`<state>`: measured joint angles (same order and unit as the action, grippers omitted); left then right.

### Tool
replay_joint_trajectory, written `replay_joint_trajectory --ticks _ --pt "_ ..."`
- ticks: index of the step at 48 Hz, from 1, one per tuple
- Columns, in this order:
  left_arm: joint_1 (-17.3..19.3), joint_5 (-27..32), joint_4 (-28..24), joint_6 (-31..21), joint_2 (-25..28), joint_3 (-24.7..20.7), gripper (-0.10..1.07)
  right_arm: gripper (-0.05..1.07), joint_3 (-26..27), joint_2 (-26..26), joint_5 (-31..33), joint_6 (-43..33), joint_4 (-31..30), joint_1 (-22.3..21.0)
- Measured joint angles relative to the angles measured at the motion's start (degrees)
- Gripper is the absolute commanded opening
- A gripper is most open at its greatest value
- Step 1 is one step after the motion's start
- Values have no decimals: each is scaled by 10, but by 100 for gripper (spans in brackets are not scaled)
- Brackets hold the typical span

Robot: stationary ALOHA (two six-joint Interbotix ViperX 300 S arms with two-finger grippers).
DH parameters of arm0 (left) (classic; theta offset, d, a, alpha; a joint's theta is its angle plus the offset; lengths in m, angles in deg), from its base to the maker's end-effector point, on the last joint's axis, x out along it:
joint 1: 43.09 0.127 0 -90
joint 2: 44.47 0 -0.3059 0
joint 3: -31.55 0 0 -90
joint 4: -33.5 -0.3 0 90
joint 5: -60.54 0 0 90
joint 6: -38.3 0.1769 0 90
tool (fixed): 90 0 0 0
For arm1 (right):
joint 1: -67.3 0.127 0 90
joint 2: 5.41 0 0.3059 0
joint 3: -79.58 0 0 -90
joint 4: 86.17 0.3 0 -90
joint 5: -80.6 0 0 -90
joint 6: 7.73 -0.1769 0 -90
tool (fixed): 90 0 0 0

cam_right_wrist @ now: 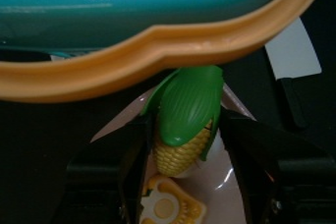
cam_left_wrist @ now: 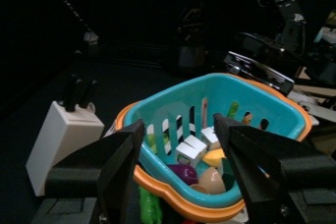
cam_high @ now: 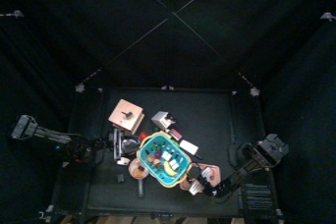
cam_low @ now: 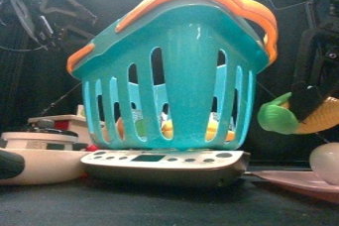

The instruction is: Peel corn husk

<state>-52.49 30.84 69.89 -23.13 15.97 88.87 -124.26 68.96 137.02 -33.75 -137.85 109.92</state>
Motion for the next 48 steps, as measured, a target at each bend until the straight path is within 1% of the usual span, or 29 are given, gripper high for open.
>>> replay_joint_trajectory --ticks 6,15,29,38,43,48 --pt "0 0 -1 0 0 0 93 78 -2 20 26 0 11 27" --pt "0 0 -4 2 0 0 93 78 -3 65 77 1 18 68" --pt "0 0 -9 1 0 0 93 77 -15 106 92 2 15 69" --pt "-1 0 -18 1 0 0 93 77 -16 137 98 4 -36 70" --pt "-6 0 -45 1 1 -4 93 77 -23 164 105 4 -69 70" --pt "-18 0 -69 0 9 -20 93 77 -36 191 107 4 -112 66"
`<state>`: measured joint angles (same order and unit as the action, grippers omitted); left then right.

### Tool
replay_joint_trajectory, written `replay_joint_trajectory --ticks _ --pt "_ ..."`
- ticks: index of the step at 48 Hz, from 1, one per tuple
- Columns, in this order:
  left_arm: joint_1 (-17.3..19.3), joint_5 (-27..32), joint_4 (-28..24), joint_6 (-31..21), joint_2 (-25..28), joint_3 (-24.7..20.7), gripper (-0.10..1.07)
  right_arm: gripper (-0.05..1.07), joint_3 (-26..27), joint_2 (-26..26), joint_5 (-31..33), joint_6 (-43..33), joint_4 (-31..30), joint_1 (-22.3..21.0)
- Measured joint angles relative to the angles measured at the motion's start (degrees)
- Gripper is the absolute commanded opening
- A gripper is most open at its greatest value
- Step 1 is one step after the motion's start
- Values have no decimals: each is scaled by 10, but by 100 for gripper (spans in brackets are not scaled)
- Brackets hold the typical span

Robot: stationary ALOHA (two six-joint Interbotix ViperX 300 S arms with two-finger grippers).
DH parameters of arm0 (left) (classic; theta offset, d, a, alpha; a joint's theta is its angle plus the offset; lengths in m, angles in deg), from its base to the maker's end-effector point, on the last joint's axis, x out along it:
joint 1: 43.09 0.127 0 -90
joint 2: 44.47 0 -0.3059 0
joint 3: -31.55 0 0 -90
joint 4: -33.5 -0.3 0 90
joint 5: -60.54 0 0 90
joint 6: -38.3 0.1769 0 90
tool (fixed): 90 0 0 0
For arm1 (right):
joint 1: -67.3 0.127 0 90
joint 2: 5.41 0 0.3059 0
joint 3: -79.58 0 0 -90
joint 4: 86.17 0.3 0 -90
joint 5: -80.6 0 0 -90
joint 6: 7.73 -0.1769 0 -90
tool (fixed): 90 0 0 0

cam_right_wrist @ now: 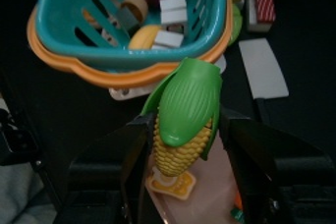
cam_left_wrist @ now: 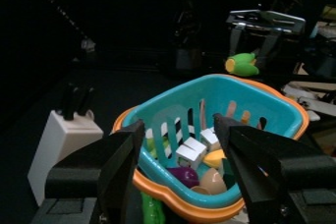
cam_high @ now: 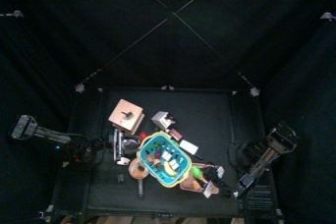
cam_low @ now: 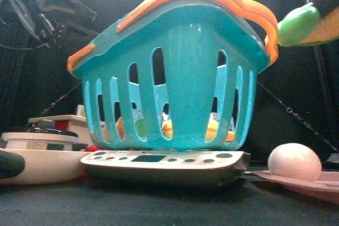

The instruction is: Peel corn husk

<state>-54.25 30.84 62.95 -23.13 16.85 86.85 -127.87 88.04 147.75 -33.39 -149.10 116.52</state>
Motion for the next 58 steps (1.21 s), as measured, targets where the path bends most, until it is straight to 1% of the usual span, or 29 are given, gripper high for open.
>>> replay_joint_trajectory --ticks 4,7,11,16,21,24,27,33,40,49,58 --pt "-11 0 -4 0 18 -18 93 77 -18 20 -1 0 -61 -18" --pt "-20 0 3 -2 34 -35 93 77 -30 32 -6 -1 -109 -45" --pt "-26 0 23 -3 59 -58 93 77 -41 34 -29 -1 -166 -83" --pt "-34 -5 80 -18 88 -90 93 77 -50 34 -86 -1 -227 -136" --pt "-41 -18 131 -37 115 -113 93 77 -51 31 -140 -1 -268 -177" --pt "-49 -35 156 -50 133 -126 93 77 -51 25 -169 -1 -294 -200" --pt "-57 -47 168 -64 148 -134 93 77 -50 18 -188 -1 -316 -218" --pt "-69 -65 169 -87 165 -143 93 77 -47 8 -207 -1 -362 -252" --pt "-73 -83 169 -118 178 -143 93 77 -46 7 -211 -3 -391 -271" --pt "-74 -113 156 -138 216 -156 94 77 -33 -7 -214 -3 -402 -284" --pt "-71 -145 115 -145 257 -165 98 77 -26 -25 -211 -2 -410 -293"
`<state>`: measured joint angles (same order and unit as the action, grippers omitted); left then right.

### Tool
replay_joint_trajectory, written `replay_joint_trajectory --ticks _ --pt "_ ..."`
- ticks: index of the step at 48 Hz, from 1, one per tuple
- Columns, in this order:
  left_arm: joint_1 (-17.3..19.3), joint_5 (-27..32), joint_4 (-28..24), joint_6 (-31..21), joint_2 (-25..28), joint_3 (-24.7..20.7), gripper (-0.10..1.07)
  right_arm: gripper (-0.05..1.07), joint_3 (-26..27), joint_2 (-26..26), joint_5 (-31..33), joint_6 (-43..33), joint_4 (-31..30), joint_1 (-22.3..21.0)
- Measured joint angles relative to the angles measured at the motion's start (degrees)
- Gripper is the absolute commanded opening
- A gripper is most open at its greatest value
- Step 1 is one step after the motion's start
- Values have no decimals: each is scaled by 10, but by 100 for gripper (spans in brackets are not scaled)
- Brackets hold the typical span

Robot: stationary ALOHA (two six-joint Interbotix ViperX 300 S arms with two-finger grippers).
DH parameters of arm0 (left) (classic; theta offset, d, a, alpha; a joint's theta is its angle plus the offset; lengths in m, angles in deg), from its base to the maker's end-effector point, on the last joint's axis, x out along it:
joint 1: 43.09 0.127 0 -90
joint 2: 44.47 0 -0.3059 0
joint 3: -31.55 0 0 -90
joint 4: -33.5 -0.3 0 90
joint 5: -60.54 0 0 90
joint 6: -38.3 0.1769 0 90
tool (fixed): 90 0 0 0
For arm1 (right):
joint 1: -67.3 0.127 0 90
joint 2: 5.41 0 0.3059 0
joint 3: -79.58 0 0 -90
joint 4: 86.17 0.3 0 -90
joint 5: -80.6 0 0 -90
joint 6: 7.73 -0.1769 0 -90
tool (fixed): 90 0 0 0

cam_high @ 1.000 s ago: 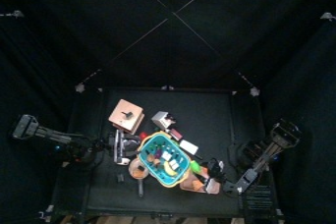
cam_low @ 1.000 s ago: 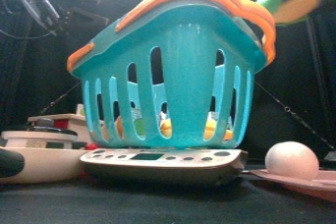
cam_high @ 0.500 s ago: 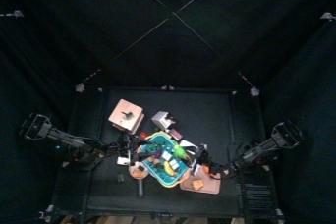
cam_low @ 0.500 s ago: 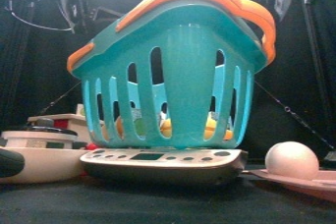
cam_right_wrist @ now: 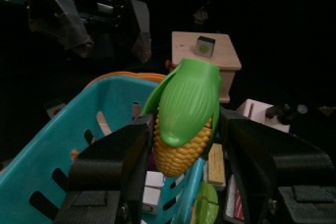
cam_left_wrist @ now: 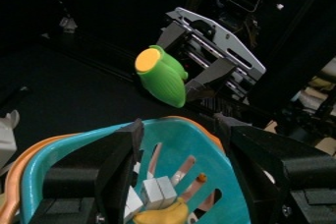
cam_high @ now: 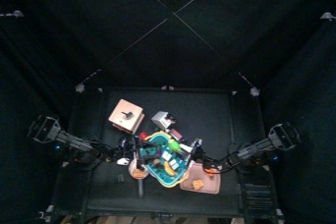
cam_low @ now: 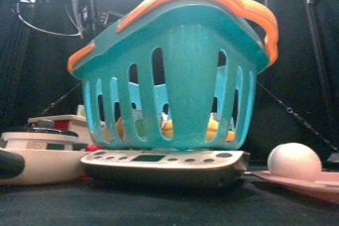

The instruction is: Peel corn husk

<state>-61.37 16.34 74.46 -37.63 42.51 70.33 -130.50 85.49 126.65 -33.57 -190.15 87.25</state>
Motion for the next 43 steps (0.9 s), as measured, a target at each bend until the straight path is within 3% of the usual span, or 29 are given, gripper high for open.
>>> replay_joint_trajectory --ticks 17,28,43 --pt "12 -89 -9 -75 77 -24 100 77 6 -18 0 1 -28 -7" --pt "27 -134 -27 -77 95 -24 100 77 16 -20 -4 0 -33 -5" --pt "38 -141 -40 -84 114 -36 100 77 18 -23 -11 0 -33 -5"
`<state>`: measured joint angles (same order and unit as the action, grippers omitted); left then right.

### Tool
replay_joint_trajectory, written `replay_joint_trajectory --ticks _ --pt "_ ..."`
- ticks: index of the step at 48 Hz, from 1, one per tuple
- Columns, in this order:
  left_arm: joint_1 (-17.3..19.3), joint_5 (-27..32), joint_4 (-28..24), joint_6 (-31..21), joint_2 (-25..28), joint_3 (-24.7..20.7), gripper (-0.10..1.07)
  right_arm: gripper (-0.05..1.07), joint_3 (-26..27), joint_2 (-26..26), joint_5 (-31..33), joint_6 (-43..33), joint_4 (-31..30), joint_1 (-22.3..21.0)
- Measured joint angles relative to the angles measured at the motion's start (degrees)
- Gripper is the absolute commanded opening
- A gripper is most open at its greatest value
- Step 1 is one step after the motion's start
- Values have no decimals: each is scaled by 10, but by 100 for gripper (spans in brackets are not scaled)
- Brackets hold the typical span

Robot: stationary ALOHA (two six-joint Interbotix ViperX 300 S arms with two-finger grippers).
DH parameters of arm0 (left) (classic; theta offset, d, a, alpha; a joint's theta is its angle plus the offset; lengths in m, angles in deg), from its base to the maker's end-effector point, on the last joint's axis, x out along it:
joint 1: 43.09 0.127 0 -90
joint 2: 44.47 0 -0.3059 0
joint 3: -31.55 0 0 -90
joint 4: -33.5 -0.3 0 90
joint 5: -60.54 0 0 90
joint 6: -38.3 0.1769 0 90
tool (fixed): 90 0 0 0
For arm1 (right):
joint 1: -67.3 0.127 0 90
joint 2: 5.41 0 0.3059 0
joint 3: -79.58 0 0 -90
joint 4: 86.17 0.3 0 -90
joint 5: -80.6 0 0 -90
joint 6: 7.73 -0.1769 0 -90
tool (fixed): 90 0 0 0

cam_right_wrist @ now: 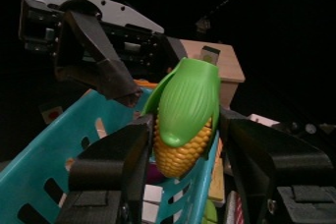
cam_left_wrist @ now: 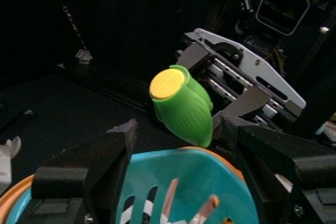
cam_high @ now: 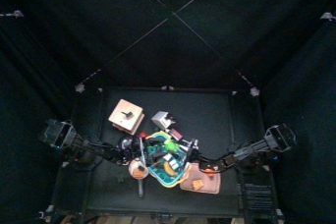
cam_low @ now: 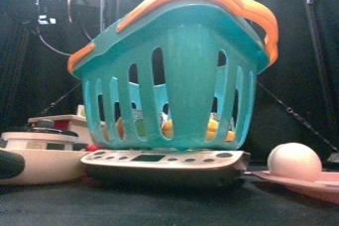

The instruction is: Peel corn husk

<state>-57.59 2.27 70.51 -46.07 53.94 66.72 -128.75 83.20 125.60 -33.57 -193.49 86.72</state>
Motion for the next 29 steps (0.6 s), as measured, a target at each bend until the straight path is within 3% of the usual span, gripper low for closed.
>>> replay_joint_trajectory --ticks 11,29 --pt "0 0 1 -33 18 -19 99 77 0 -3 -1 0 0 0" --pt "1 -11 -11 -64 22 -11 96 77 0 -4 0 0 0 0"
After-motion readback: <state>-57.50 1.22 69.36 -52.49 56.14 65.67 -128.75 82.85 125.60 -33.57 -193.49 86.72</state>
